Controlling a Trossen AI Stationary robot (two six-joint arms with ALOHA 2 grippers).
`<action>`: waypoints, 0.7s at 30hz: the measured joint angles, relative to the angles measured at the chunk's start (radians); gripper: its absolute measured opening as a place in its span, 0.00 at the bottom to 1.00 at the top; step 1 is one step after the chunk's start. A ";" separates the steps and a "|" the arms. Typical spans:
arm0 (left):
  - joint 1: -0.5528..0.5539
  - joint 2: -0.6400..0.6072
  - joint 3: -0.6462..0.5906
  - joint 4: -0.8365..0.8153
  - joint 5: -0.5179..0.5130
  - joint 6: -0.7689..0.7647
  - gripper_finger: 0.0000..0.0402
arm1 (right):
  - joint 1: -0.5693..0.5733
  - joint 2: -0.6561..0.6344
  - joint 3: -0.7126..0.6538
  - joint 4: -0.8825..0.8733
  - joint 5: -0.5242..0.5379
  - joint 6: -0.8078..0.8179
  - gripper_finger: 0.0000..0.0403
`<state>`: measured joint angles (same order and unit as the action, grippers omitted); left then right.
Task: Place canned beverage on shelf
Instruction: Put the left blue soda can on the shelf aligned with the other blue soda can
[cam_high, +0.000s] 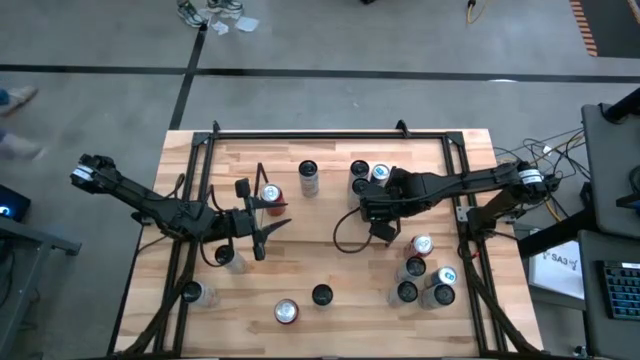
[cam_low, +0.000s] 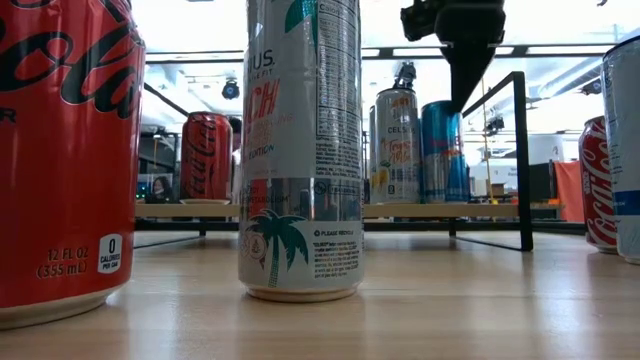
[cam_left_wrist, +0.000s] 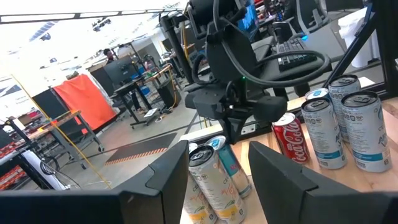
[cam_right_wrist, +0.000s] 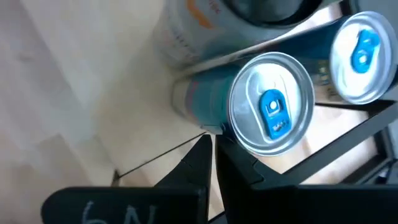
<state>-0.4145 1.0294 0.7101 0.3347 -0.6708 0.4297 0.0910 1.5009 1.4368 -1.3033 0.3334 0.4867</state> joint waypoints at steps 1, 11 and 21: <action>0.000 0.000 0.000 0.000 0.000 0.000 0.38 | 0.000 0.000 0.000 0.000 0.009 -0.001 0.03; 0.000 0.000 0.000 0.000 0.000 0.000 0.38 | 0.000 0.002 -0.001 0.003 0.033 0.034 0.03; 0.000 0.000 0.000 0.000 0.000 0.000 0.38 | 0.002 0.015 -0.020 0.017 -0.071 0.026 0.03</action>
<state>-0.4145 1.0294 0.7101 0.3351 -0.6708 0.4297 0.0933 1.5156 1.4170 -1.2868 0.2628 0.5123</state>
